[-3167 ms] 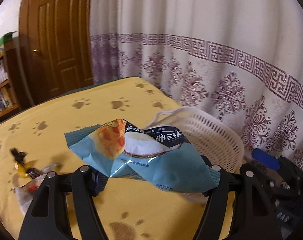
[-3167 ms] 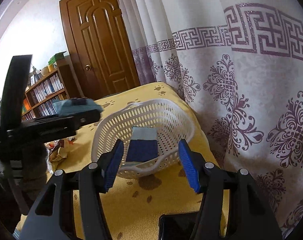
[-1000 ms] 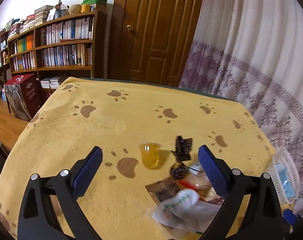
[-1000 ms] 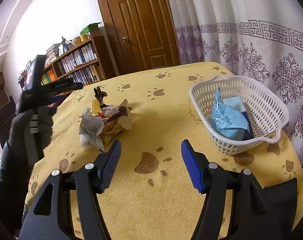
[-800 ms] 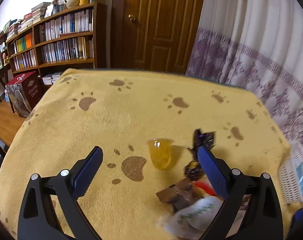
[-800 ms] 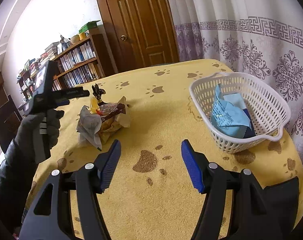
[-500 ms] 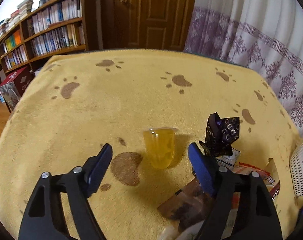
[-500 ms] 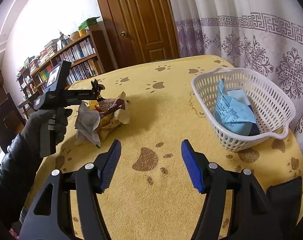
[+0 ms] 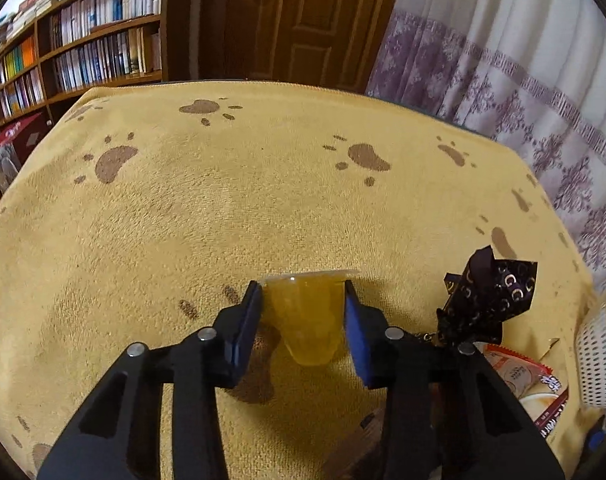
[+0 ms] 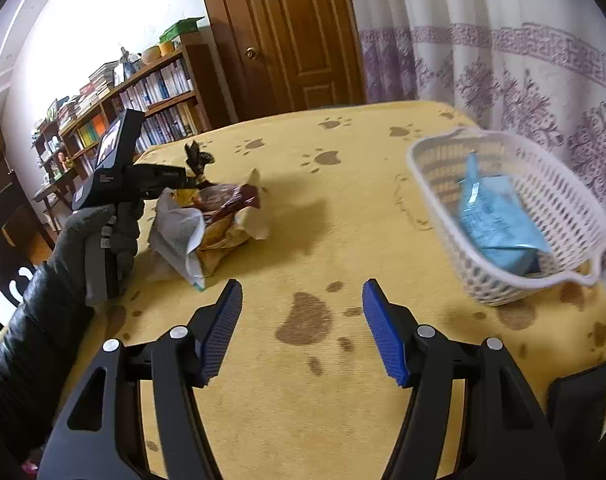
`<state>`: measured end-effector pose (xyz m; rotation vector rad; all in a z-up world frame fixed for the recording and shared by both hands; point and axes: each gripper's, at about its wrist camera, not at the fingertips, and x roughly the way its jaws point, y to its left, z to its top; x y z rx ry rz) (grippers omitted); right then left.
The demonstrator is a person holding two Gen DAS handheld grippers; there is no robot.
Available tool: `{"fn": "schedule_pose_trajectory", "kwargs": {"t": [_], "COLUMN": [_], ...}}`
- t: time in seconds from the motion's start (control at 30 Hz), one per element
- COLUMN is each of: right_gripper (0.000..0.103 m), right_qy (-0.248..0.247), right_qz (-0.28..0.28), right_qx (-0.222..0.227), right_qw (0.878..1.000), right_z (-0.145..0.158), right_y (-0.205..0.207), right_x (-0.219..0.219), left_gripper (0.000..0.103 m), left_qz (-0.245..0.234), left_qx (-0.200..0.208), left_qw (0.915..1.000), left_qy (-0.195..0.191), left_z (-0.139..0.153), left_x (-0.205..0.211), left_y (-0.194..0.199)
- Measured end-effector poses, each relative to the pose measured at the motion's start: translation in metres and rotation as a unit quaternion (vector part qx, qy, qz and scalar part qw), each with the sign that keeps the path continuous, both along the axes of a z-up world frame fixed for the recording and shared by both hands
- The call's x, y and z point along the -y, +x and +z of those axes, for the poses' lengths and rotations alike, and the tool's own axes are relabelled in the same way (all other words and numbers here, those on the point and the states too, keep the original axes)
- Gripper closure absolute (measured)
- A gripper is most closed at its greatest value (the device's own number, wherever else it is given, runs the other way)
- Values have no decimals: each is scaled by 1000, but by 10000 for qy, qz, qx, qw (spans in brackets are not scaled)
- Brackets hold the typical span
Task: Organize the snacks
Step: 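Grasp the yellow jelly cup with the left tool while the right tool approaches the chocolate bag, then grasp the brown chocolate bag with the right tool and lift it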
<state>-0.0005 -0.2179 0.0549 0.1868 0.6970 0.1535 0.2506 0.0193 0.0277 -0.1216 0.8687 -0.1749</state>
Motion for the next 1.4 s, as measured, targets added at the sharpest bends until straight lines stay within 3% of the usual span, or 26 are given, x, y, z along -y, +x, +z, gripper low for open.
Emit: {"fn": "schedule_pose_trajectory", "kwargs": {"t": [0.33,0.67,1.13,1.3,1.4], "right_gripper": [39,39,28,43,47], "right_qy": [127,483,1051,1069,1048], "right_qz": [188,144,321,222,187], "right_qx": [-237,-511,-854,-873,-824], "right_qw": [9995,9974,9903,9902,9909], "right_z": [-5,-13,-31,-32,-29], "right_y": [34,90,134,134,128], "right_x": [-29,-43,-70,-69,-68], "left_gripper": [69,69,69,69,69], "left_qz": [366,415,523,556,570], "left_qx": [585,852,854,902,909], "left_qw": [9973,9934,9901,9892,9889], "left_qy": [-259,-651,-980,-1011,-1031], "left_z": [38,66,73,75,76], "left_x": [-29,-48,-60,-64,-65], "left_y": [-21,-36,-39,-41,-40]}}
